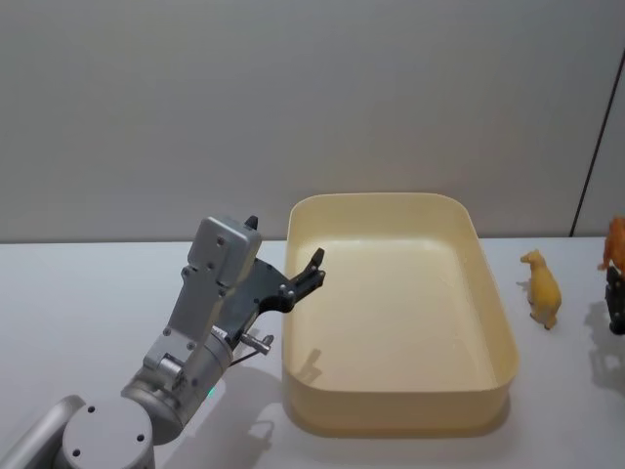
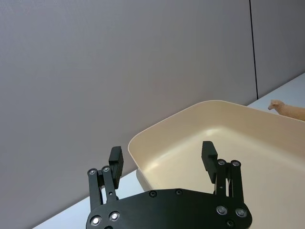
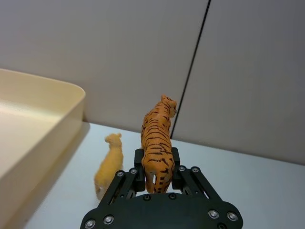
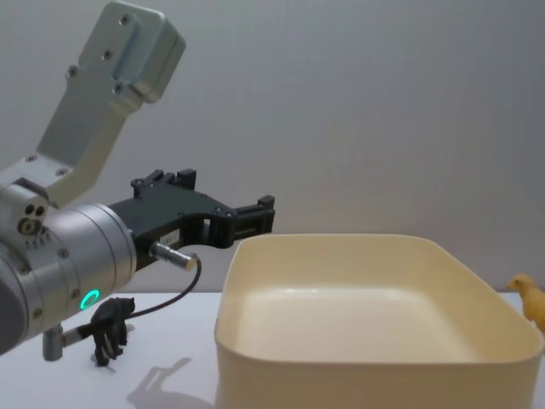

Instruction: Pick up the toy alternately with two hands and place it into the central storage box.

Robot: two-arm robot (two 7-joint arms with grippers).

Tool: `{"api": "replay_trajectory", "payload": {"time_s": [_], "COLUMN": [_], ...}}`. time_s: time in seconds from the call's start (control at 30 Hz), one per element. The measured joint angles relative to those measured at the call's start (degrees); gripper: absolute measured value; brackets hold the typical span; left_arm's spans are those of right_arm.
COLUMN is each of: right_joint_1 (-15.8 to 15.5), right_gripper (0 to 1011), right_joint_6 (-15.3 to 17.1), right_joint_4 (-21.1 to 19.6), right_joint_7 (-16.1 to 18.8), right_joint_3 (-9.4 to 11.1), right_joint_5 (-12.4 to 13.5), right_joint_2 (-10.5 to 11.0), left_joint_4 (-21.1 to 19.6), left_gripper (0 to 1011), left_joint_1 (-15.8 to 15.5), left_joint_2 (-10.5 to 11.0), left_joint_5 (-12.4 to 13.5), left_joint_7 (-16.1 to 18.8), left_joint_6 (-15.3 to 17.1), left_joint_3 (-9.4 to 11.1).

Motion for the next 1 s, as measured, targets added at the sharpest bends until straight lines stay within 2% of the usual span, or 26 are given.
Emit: {"api": "replay_trajectory", "payload": {"time_s": [0.27, 0.43, 0.63, 0.67, 0.7, 0.8, 0.87, 0.9, 1.0], "right_joint_1": [-0.28, 2.38, 7.42, 9.05, 9.05, 12.91, 14.31, 15.81, 17.41], "right_gripper": [275, 275, 275, 275, 275, 275, 275, 301, 371], "right_joint_6": [1.16, 3.35, 6.23, 6.92, 6.92, 8.23, 8.70, 9.10, 9.52], "right_joint_4": [-3.75, -3.62, 0.01, 1.46, 1.46, 5.38, 6.89, 8.56, 10.35], "right_joint_7": [4.89, 8.76, 12.88, 13.70, 13.70, 15.58, 16.35, 16.94, 17.71], "right_joint_3": [0.48, -0.44, -2.52, -3.21, -3.21, -4.85, -5.42, -5.97, -6.62], "right_joint_5": [2.90, 4.16, 4.39, 4.33, 4.33, 4.04, 3.90, 3.79, 3.67], "right_joint_2": [0.63, -0.66, -3.88, -5.00, -5.00, -7.68, -8.63, -9.62, -10.70], "left_joint_4": [0.00, 0.00, 0.00, 0.00, 0.00, 0.00, 0.00, 0.00, 0.00], "left_gripper": [1001, 1001, 1001, 1001, 1001, 1001, 1001, 1001, 1001], "left_joint_1": [0.00, 0.00, 0.00, 0.00, 0.00, 0.00, 0.00, 0.00, 0.00], "left_joint_2": [0.00, 0.00, 0.00, 0.00, 0.00, 0.00, 0.00, 0.00, 0.00], "left_joint_5": [0.00, 0.00, 0.00, 0.00, 0.00, 0.00, 0.00, 0.00, 0.00], "left_joint_7": [0.00, 0.00, 0.00, 0.00, 0.00, 0.00, 0.00, 0.00, 0.00], "left_joint_6": [0.00, 0.00, 0.00, 0.00, 0.00, 0.00, 0.00, 0.00, 0.00], "left_joint_3": [0.00, 0.00, 0.00, 0.00, 0.00, 0.00, 0.00, 0.00, 0.00]}}
